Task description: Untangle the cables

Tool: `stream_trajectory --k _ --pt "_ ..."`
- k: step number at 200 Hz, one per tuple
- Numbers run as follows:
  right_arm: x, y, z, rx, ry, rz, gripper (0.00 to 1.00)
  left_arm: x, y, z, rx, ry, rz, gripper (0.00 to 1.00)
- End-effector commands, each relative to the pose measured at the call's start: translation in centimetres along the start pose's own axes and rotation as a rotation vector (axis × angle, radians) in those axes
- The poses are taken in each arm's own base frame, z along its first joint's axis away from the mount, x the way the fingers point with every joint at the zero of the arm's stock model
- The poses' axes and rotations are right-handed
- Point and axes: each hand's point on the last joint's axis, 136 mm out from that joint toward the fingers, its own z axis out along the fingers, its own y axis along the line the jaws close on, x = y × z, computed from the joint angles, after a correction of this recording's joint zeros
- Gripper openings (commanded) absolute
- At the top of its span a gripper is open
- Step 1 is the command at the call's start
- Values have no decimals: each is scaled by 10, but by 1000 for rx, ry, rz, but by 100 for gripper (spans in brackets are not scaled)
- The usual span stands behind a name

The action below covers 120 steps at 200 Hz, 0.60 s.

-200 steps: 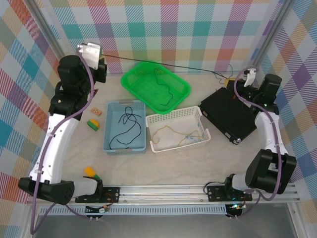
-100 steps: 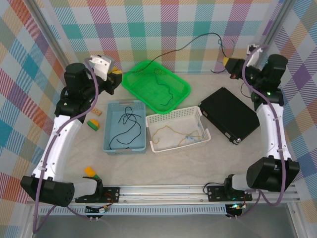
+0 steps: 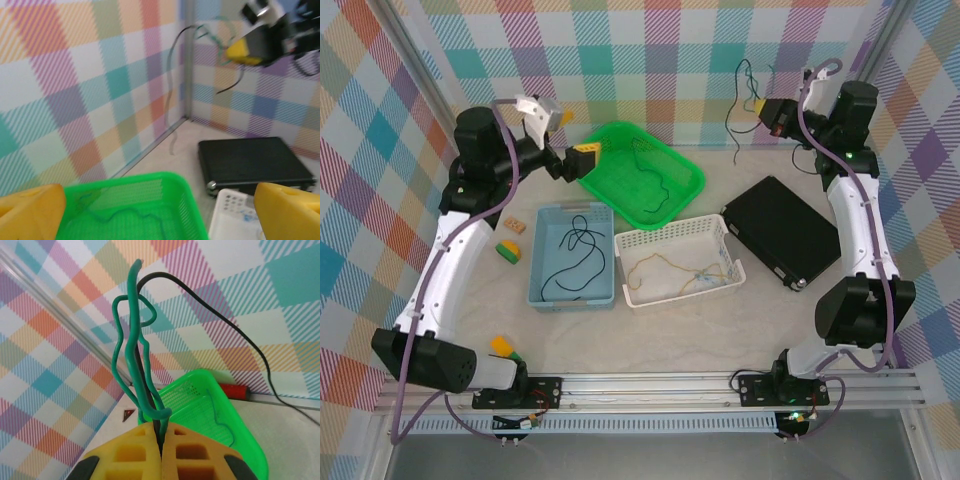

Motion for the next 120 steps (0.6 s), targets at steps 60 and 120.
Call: stream_trajectory --k 60,120 --pt "24 59 3 -350 90 -229 0 -48 -63 71 396 -208 44 100" --pt "54 92 0 -561 166 -365 0 -55 -43 96 349 -299 156 98"
